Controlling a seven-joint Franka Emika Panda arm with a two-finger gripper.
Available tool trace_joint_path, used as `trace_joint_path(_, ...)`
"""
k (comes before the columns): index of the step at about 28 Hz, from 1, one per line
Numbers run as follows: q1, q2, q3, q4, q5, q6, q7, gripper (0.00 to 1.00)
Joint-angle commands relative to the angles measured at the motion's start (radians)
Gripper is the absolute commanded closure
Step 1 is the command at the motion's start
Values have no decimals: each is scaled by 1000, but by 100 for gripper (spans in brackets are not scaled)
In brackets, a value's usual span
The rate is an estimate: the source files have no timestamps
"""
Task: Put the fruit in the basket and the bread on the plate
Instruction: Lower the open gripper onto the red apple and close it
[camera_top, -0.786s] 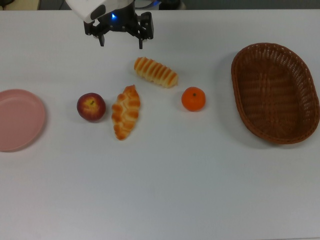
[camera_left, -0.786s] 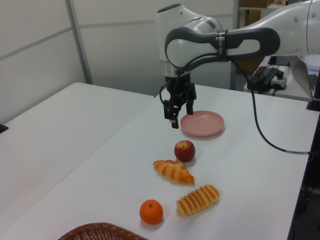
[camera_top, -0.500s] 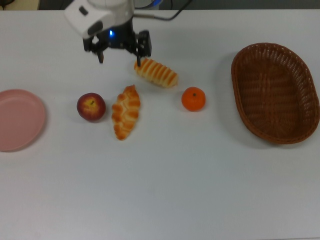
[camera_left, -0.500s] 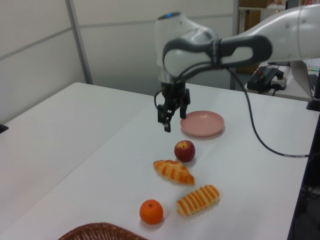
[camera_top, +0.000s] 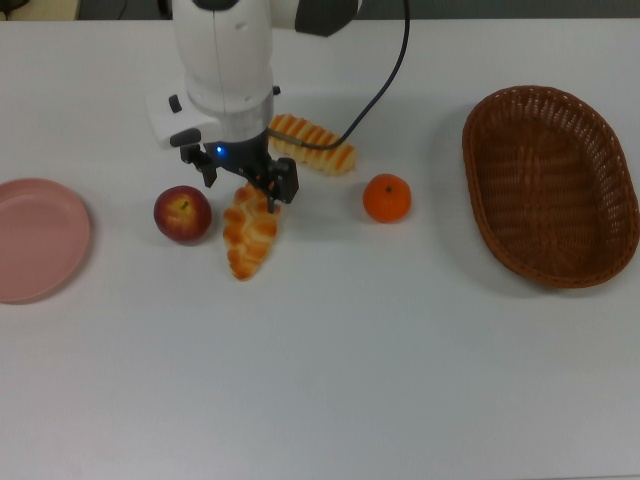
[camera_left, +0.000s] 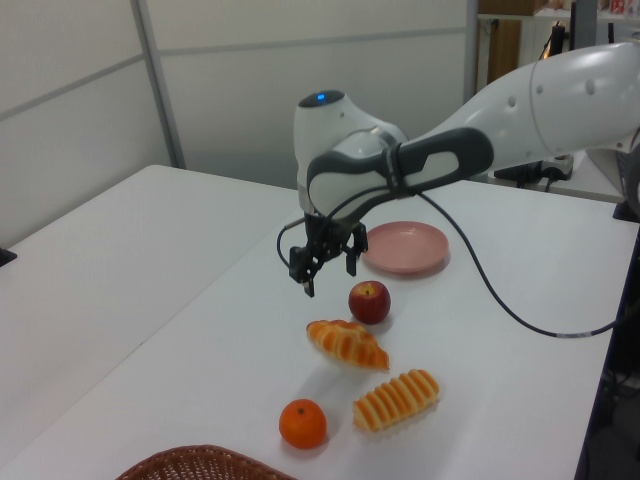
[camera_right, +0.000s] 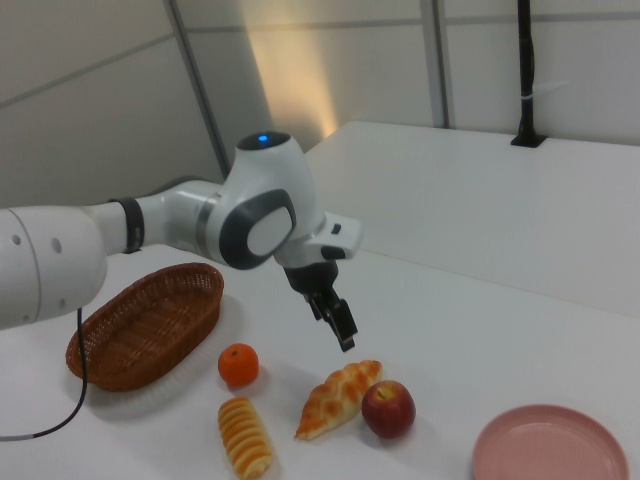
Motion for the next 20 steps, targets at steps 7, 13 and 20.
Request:
trace_joint_path(7,-52,-93,-29,-192,-7,122,42,0)
trace_joint_path(13,-84,-97,-29,-224,-7,168,33,0)
trace_joint_path(20,-90,-57,-29,-229,-10,179,18,0)
